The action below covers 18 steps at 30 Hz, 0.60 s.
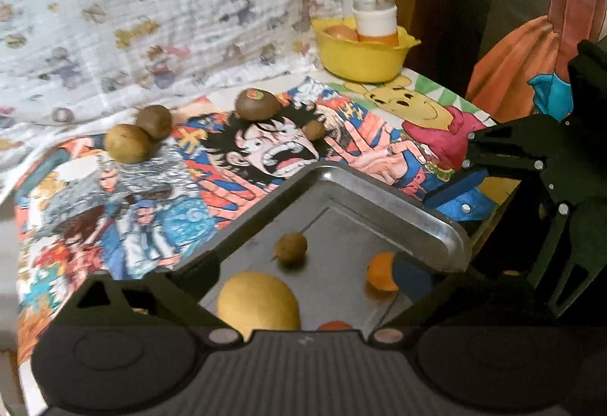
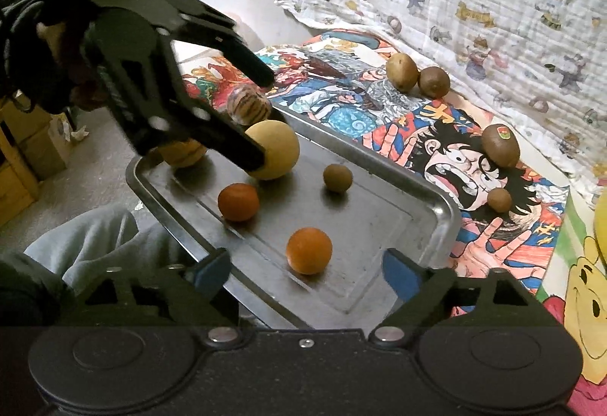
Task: Organize fruits
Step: 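Open right gripper releasing orange on tray while left gripper releases kiwi there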
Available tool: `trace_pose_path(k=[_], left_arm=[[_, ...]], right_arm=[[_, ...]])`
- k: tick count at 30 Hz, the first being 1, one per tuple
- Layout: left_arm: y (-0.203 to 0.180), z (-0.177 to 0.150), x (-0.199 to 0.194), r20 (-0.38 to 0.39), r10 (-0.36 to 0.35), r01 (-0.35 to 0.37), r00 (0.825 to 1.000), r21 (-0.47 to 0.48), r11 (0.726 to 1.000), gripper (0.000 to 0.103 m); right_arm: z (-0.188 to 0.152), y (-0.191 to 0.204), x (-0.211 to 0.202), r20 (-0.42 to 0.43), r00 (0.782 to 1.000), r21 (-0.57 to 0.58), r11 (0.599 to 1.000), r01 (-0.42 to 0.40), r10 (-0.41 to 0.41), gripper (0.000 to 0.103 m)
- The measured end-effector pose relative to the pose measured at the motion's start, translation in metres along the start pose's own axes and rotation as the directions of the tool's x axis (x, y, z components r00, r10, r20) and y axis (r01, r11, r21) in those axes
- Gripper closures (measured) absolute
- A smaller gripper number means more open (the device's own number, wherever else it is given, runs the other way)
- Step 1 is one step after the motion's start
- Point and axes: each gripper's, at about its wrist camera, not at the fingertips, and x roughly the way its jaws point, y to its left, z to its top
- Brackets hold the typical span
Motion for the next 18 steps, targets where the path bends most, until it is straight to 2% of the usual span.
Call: trace_pose_path(k=[2,8,13,18], left_arm=[[-0.002,-0.005,-0.010,0.004,0.018,-0.018,1.000,0.004,1.000,0.001],[-0.002,-0.027,-0.035,-0.039,0.062,-0.061,0.997,0.016,0.998,0.001],[0.002,-0.044,-0.046,-0.094,0.112,-0.111,0.989,0.019,0.994,0.001],[0.018,-0.053,-0.052,-0.159,0.156,-0.163,0.975,-0.033,0.986,0.001]], right_arm=[[0.001,0.003,-0.001,-0.006,1.000,0.002,1.000,0.010,-0.010,0.005],[0.001,0.008,0.002,-0.048,0.997,0.008,0.998,0.065,-0.065,0.004],[-0.001,0.005,0.008,-0.080,0.989,0.005,0.992,0.124,-0.123,0.001],[0.000,-0.006,0.013,-0.095,0.982,0.014,0.986,0.167,-0.165,0.001]])
